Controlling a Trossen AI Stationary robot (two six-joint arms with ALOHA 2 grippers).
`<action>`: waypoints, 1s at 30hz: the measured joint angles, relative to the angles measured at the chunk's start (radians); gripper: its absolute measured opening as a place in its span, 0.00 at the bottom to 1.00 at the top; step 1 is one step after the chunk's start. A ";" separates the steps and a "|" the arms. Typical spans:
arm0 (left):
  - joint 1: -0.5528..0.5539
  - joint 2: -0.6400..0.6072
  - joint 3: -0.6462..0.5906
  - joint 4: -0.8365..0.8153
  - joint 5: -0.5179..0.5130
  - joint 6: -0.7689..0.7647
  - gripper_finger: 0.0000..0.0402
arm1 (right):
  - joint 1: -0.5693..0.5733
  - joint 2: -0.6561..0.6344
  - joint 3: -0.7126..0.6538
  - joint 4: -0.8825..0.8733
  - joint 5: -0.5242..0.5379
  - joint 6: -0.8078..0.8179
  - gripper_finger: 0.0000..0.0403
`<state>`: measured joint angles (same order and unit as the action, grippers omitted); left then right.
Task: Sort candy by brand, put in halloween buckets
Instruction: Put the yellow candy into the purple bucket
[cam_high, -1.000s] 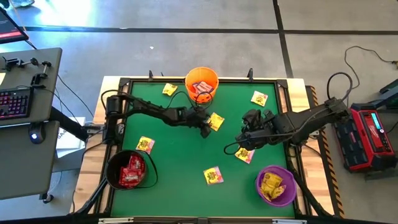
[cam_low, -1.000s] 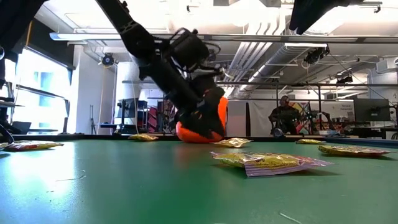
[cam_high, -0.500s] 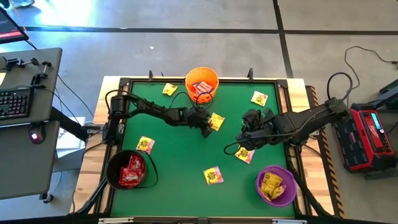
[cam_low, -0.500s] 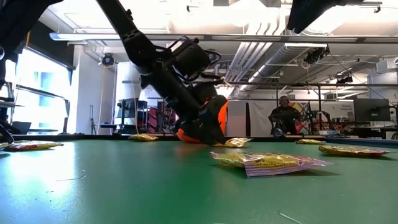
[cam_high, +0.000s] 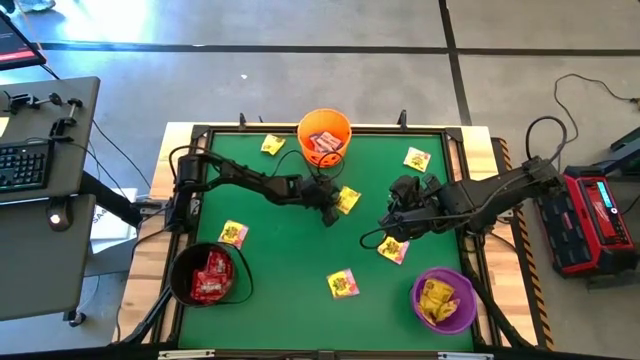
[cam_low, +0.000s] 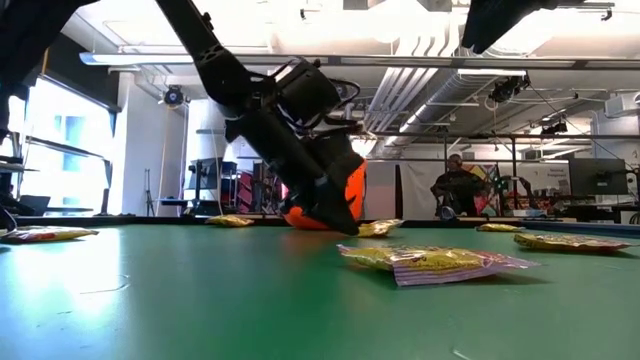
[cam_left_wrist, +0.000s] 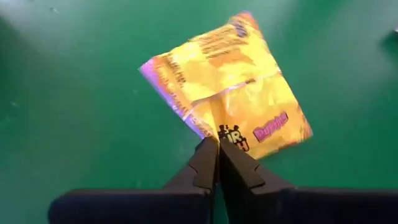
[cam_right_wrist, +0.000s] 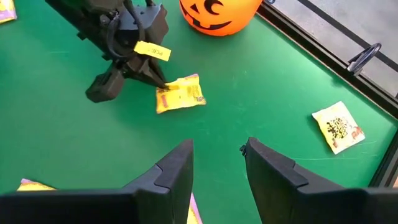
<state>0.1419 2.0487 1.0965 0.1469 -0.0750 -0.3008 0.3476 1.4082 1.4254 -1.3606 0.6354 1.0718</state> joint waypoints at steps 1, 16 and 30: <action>0.000 -0.008 -0.002 -0.004 0.006 0.004 0.02 | 0.003 0.000 0.000 0.001 -0.004 0.000 0.33; 0.055 -0.255 -0.001 0.007 0.406 -0.298 0.00 | 0.049 0.031 0.000 0.161 -0.116 -0.345 0.38; 0.099 -0.320 0.000 0.195 0.698 -0.656 0.00 | 0.058 0.151 0.000 0.237 0.247 -0.819 0.52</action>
<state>0.2406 1.7290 1.0966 0.3417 0.6230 -0.9573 0.4061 1.5594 1.4254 -1.1235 0.8820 0.2532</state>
